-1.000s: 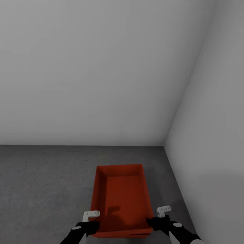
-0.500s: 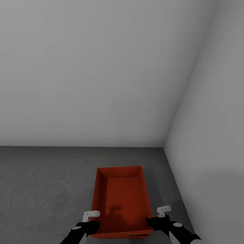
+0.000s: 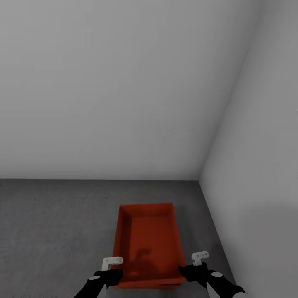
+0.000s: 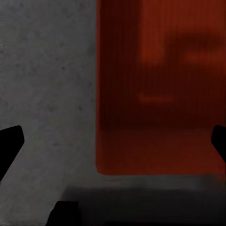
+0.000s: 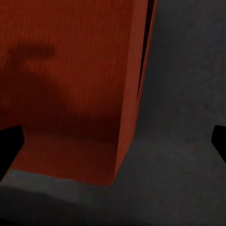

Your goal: Move the two storage containers from the living room to the garage. In the garage, place one container on the floor and stack the other container on top of it (either order is fine).

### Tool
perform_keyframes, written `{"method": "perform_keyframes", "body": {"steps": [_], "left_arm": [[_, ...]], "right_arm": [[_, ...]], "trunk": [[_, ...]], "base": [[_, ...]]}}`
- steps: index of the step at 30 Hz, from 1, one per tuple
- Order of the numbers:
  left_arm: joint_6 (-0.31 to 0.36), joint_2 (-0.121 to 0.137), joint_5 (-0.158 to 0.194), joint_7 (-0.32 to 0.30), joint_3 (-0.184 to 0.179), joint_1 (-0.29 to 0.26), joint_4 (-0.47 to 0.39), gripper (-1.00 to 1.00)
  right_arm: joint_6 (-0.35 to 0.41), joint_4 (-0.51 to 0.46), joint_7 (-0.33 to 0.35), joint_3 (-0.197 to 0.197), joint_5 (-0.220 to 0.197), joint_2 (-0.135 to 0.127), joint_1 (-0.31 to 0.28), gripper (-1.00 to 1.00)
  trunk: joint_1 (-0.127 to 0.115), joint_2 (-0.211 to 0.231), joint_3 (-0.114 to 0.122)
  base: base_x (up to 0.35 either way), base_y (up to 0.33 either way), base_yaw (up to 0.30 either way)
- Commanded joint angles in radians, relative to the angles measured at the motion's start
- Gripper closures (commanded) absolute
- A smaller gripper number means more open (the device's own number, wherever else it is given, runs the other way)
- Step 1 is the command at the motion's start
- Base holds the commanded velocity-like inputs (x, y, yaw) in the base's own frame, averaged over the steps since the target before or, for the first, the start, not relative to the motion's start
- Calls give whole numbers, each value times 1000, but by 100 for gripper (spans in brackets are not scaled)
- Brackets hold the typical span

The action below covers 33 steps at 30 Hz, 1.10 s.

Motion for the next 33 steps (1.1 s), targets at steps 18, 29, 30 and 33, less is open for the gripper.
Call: {"method": "perform_keyframes", "body": {"steps": [18, 29, 30, 33], "left_arm": [[4, -1, -4, -2, 6, 0, -4, -100], [-3, 9, -6, -2, 13, 0, 4, -100], [-4, 13, -7, -1, 14, 0, 8, -100], [-12, 27, -9, 0, 16, 0, 47, -100]], "right_arm": [[-4, 1, 3, -4, 11, 0, -1, -100], [-4, 1, 2, -3, 11, 0, -1, -100], [-4, 1, 1, -3, 12, 0, -1, -100], [-4, 1, -1, -3, 13, 0, -1, -100]], "trunk": [[-70, 126, 56], [-112, 203, 90], [-116, 210, 93], [-127, 231, 103]], "base": [[-319, 0, 0], [-248, 0, 0], [-31, 0, 0], [-14, 0, 0]]}}
